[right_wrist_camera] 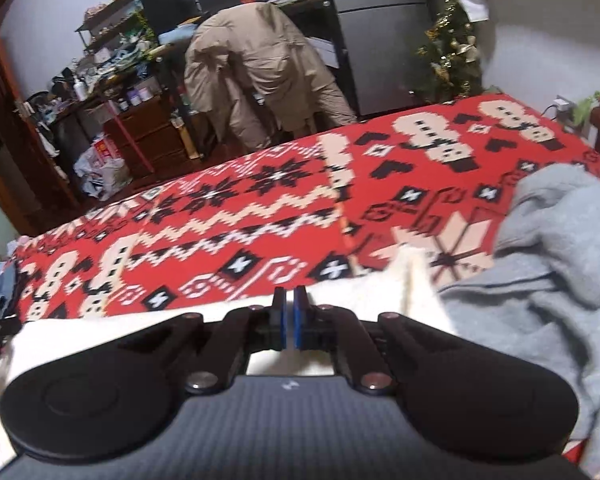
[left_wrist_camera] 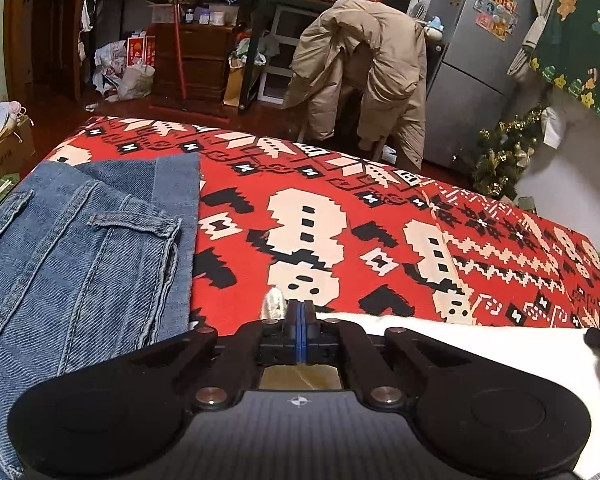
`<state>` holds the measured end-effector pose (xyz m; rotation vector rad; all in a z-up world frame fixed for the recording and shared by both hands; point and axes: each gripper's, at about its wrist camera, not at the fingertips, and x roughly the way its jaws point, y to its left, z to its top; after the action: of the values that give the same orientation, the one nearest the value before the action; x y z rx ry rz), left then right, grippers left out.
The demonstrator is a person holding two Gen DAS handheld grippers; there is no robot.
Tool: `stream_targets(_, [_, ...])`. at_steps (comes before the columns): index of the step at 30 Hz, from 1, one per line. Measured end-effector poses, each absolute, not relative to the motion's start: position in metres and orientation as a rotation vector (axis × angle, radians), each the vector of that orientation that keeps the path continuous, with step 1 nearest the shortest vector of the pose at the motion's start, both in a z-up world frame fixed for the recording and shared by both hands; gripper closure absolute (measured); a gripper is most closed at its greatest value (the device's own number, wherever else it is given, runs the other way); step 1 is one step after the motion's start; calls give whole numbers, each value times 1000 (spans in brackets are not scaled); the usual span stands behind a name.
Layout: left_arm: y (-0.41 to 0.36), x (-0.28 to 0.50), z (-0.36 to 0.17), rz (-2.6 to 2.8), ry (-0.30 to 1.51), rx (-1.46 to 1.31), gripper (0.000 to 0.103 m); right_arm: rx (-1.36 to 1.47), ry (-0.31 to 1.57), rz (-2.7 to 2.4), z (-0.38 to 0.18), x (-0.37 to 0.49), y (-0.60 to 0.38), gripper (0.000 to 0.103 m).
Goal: Fold clothes
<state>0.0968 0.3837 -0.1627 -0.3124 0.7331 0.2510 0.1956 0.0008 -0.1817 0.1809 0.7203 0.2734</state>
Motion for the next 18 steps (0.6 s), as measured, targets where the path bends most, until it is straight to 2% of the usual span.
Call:
stream_targets(4, [374,98,-156,261,756,-243,100,146,712,186,-175,191,-12,102])
stream_targets(7, [382,87,-144,306,737,-335,99,138,696,125,-169,188,-23,100])
stream_targets(9, [377,77,-133,275,708,-389,98,134,678,117,-163,179,-26,94])
stream_targets(11, [356,72,-125,215,688,-353,98,142,665,172,-158,168,-22,94])
stream_targets(15, [325,81,-142,142,705,-334,98,147,643,306,-157,155,-1,94])
stream_targets(18, [310,84,-163,118,733,-330,98,8,621,314,-166,152,18,94])
